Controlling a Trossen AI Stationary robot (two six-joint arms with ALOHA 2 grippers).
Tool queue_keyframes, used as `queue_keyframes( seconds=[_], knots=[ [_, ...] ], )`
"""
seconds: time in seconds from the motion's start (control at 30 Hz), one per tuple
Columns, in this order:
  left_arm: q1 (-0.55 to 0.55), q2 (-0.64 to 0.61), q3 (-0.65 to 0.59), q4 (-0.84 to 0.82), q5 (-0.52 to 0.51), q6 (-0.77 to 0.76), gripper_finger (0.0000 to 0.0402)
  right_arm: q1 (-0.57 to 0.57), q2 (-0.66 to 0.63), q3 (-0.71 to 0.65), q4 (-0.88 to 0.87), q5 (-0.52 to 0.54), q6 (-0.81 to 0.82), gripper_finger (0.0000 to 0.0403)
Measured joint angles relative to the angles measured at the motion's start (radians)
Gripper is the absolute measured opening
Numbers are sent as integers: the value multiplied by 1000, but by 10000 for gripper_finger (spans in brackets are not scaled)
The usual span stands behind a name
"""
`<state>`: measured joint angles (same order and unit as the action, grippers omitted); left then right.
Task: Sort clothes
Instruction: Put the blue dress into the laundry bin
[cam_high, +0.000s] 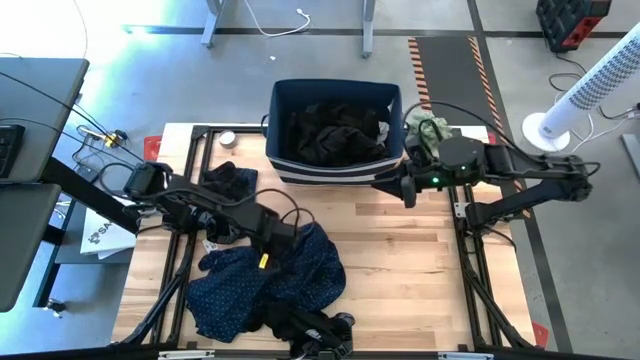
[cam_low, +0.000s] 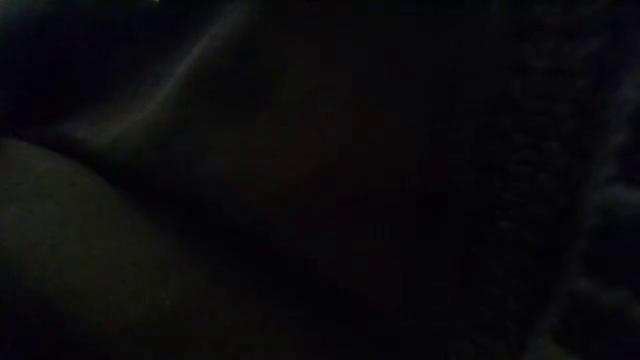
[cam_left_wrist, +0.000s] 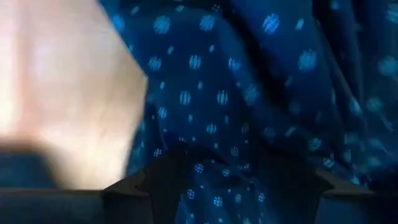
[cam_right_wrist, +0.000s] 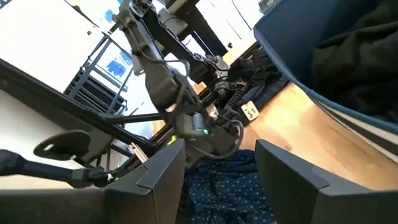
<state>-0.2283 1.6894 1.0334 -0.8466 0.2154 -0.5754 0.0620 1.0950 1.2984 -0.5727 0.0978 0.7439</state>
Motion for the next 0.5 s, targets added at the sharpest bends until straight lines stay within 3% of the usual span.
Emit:
queue_keyframes(
  seconds=[0.13,0.3,0.5],
  knots=[
    [-1,6,-109,123,3,-22,164,0,8,0,13,0,16,193],
    [14,-25,-118,75,-6,-7,23,-3,10,0,17,0,11,193],
    [23,-233,72,-198,-25,2,8,-26,10,0,21,3,-18,193]
  ],
)
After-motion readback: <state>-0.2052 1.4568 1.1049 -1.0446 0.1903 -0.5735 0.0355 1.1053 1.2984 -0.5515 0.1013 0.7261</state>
